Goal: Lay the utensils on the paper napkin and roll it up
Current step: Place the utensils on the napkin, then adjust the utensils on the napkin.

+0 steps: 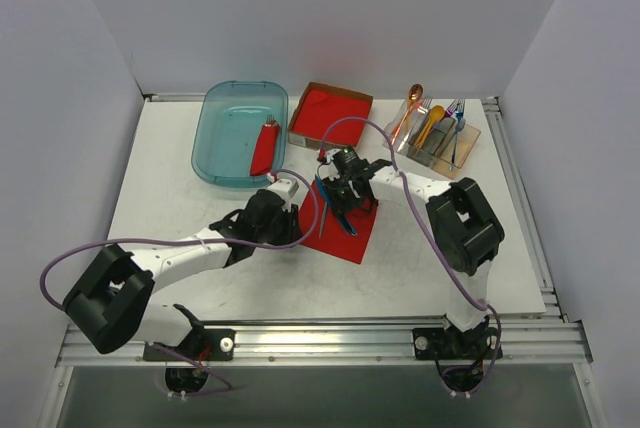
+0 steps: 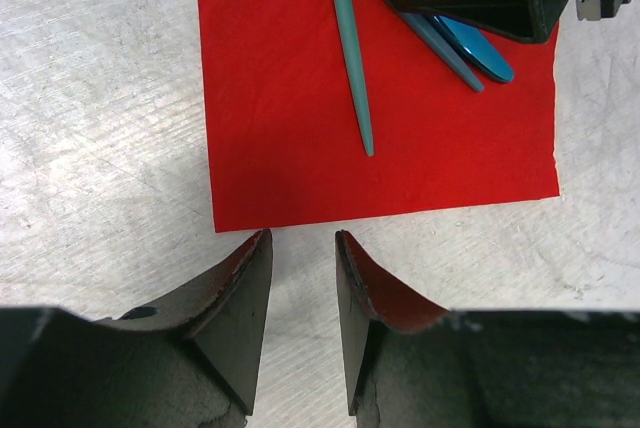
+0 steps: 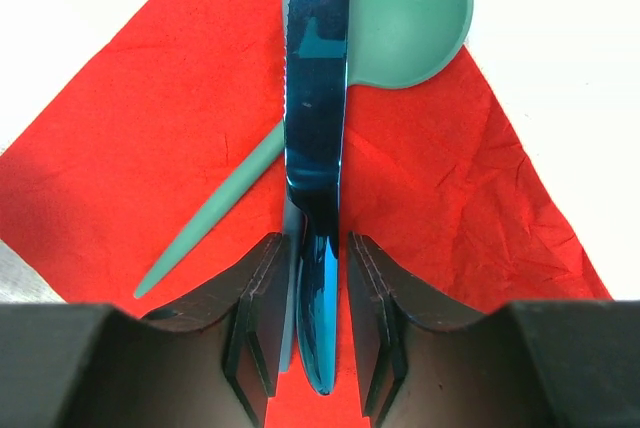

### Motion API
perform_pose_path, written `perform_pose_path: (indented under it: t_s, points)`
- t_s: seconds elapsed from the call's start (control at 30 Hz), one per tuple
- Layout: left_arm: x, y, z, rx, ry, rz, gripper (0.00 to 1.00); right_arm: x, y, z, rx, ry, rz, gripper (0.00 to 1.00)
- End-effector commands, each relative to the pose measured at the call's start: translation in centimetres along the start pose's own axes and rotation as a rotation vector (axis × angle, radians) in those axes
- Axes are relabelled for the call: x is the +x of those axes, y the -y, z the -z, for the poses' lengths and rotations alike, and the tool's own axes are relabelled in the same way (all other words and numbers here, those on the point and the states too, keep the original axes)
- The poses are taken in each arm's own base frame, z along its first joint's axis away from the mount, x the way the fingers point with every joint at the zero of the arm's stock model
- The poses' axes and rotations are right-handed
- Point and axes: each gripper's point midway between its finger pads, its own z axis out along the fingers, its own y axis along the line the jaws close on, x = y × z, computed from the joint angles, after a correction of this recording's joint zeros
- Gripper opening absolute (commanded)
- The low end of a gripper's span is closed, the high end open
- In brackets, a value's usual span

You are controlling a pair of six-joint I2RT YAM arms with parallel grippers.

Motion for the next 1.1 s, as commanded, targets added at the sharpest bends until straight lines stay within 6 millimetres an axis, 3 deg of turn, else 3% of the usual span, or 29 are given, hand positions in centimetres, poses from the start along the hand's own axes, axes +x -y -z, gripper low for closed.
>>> perform_pose_path:
  t_s: [0.0, 0.33, 0.53, 0.7, 0.8, 1.07]
  points:
    - [-2.8, 1.7, -0.2, 0.052, 0.069, -0.015, 0.41, -1.5, -0.1, 2.2, 0.003, 0.060, 0.005, 0.31]
    - [-3.3, 2.3, -1.6, 0.030, 0.025, 0.074, 0.40, -3.1, -0.9, 4.2, 0.016, 0.134, -0.083, 0.38]
    - [-1.7, 1.7, -1.9, -0.003, -0.021, 0.194, 0.36, -2.4, -3.2, 3.5, -0.001, 0.142, -0.170, 0.39]
    - [-1.7, 2.1, -3.0, 0.031, 0.013, 0.259, 0.32, -1.6, -6.0, 2.6, 0.009, 0.142, -0.195, 0.40]
    - [-1.5, 2.7, -3.5, 0.053, -0.001, 0.275, 0.31, -1.4, -5.7, 2.2, 0.071, 0.149, -0.241, 0.40]
    - [-0.2, 1.3, -5.0, -0.012, -0.013, 0.328, 0.24, -0.7, -5.3, 0.8, 0.174, 0.119, -0.257, 0.36]
